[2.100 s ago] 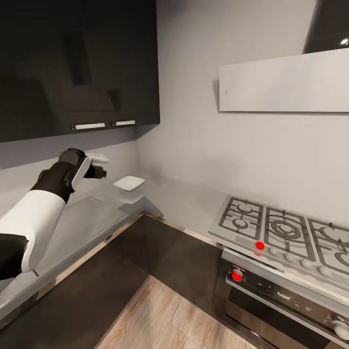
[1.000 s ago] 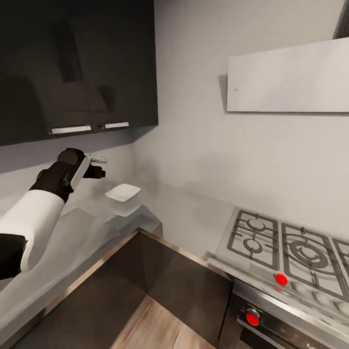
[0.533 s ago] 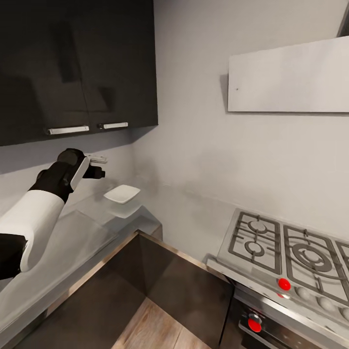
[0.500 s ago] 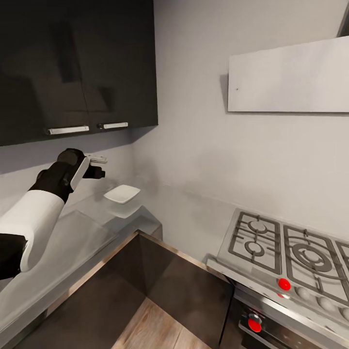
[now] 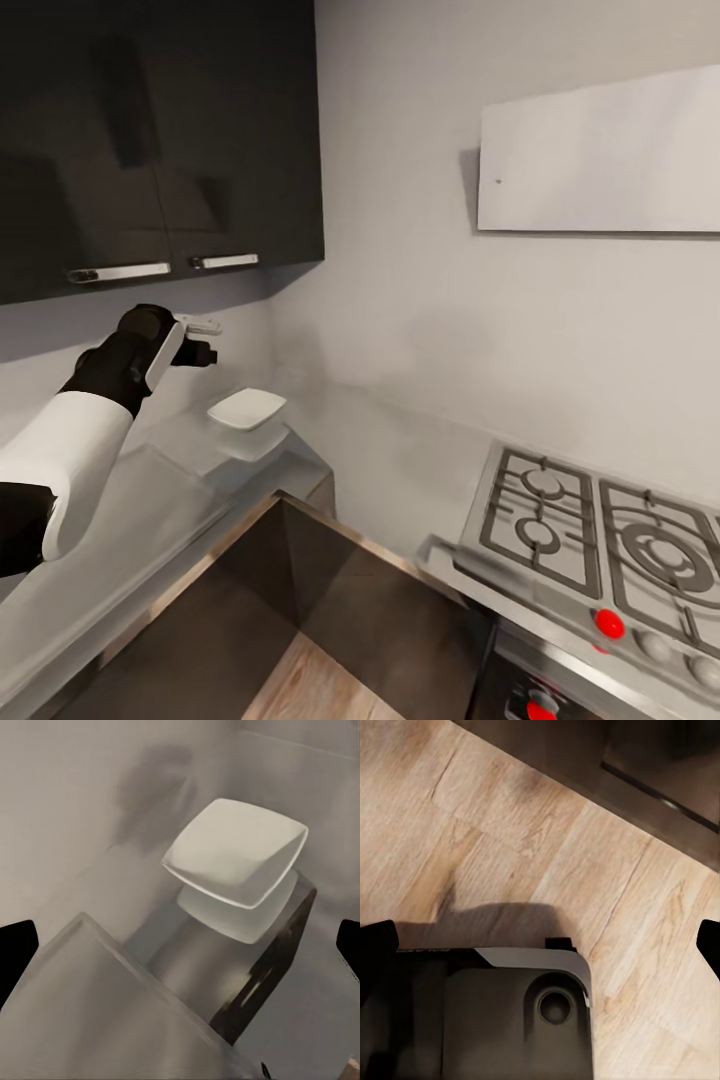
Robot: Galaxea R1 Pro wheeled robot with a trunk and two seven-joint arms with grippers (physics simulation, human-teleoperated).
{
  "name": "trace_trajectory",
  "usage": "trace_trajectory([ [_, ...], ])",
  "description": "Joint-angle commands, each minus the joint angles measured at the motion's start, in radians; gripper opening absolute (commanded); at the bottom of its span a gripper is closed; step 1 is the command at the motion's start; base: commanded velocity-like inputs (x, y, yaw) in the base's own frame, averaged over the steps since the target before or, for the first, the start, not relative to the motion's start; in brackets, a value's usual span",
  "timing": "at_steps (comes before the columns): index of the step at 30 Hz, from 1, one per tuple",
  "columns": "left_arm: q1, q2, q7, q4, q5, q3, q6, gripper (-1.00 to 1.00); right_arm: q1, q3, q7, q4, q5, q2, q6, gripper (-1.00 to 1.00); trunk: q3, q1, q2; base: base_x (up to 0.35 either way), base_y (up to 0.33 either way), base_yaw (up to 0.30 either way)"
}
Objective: In the kitchen, take the Vidalia onion out of the sink, dice it on the chopping board with the paring knife, put the diced onion into the bowl on the countertop, then place both the paring knife and the chopping board into the sink.
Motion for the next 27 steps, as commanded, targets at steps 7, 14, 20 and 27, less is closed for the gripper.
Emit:
trace_trajectory([
  [7,-0.001,0.002,0.01,-0.02,0.011,-0.009,0.003,1.0,-0.001,0.009,-0.001,0.001,-0.01,0.0,-0.003,1.0,-0.001,0.001,-0.001,0.1,0.0,0.0],
  [14,-0.001,0.003,0.01,-0.021,0.011,-0.009,0.003,1.0,-0.001,0.009,-0.006,0.001,-0.01,0.0,-0.003,1.0,-0.001,0.001,-0.001,0.007,0.0,0.0],
  [20,-0.001,0.003,0.01,-0.021,0.011,-0.009,0.003,1.0,-0.001,0.009,-0.006,0.001,-0.01,0.0,-0.003,1.0,-0.001,0.001,-0.001,0.0,0.0,0.0],
  [27,-0.001,0.003,0.01,-0.021,0.011,-0.009,0.004,1.0,-0.001,0.009,-0.009,0.001,-0.01,0.002,-0.003,1.0,-0.001,0.001,-0.001,0.0,0.0,0.0],
])
